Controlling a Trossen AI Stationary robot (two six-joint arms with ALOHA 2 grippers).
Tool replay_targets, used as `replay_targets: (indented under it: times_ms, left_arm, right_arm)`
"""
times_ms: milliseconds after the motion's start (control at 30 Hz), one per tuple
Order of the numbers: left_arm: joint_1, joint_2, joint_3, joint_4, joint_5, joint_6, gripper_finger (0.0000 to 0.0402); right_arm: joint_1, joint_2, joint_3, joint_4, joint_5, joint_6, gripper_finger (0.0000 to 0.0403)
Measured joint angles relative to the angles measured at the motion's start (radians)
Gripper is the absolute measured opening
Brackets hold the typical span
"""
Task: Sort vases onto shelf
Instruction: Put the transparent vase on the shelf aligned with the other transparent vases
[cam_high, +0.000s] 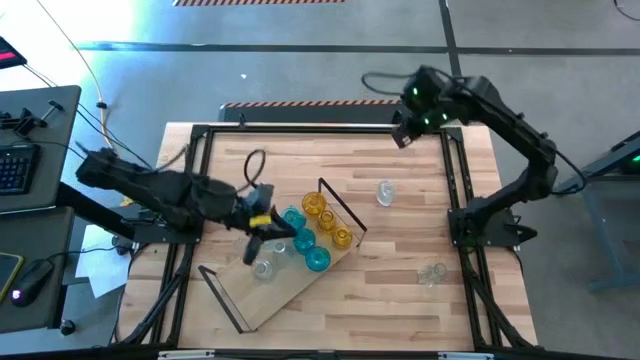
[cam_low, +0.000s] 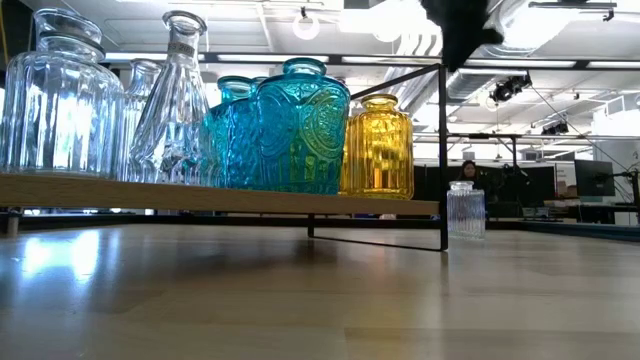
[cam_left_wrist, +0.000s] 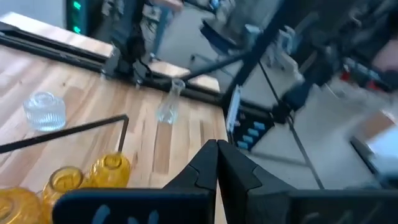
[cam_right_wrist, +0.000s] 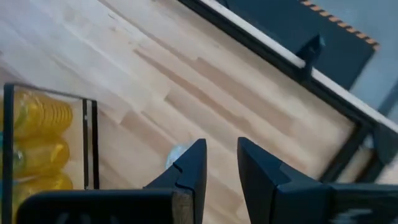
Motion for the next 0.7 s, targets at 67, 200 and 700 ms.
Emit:
replay_targets:
  times_ms: [67, 200, 700]
  left_arm:
    - [-0.021, 0.032, 0.000, 0.062, -0.072, -0.042, 0.0000]
    - [-0.032, 0.097, 0.000, 0.171, -0.113, -0.094, 0.0000]
    - [-0.054, 0.266, 0.000, 0.306, -0.563, -0.052, 0.0000]
  right_arm:
    - [-0.061, 0.033, 0.000, 0.040, -0.065, -0.070, 0.0071]
    - [-0.152, 0.106, 0.000, 0.059, -0.154, -0.194, 0.0071]
    - [-0.288, 0.303, -0.001, -0.062, -0.261, -0.390, 0.0071]
